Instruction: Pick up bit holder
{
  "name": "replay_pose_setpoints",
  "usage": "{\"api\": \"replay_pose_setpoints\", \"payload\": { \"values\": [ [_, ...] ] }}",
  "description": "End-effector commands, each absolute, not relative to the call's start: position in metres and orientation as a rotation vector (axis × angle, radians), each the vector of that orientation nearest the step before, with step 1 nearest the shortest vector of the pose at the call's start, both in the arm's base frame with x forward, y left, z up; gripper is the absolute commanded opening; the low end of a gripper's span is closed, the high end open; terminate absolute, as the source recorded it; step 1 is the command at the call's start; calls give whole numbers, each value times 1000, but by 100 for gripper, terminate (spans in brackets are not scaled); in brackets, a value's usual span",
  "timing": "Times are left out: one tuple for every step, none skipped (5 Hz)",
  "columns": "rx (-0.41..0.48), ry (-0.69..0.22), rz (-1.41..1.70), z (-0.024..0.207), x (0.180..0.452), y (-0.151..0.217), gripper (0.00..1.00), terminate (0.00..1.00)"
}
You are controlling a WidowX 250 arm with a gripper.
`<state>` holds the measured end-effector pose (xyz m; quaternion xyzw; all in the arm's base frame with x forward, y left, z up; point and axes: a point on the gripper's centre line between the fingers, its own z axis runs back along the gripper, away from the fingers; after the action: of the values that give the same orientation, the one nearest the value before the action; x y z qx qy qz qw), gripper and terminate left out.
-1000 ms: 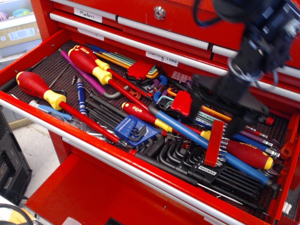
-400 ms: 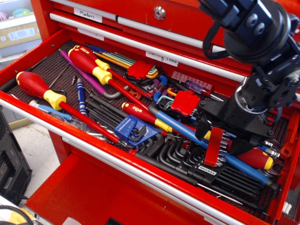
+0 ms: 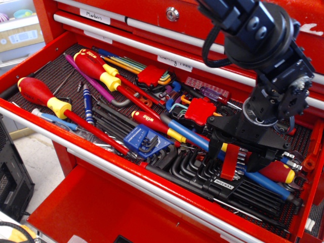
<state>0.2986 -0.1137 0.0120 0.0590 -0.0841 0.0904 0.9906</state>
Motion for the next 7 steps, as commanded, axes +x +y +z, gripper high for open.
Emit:
{"api": "replay_pose_setpoints", "payload": {
  "values": [
    [57, -165, 201, 21, 310, -112, 0, 0],
    [44, -165, 191, 20, 311, -111, 0, 0],
    [37, -192, 199, 19, 309, -111, 0, 0],
    [46, -205, 206, 26, 304, -106, 0, 0],
    [134, -263, 195, 47, 308, -101, 0, 0],
    [173, -272, 171, 79, 314, -93, 0, 0],
    [166, -248, 145, 117, 319, -81, 0, 0]
  ]
}}
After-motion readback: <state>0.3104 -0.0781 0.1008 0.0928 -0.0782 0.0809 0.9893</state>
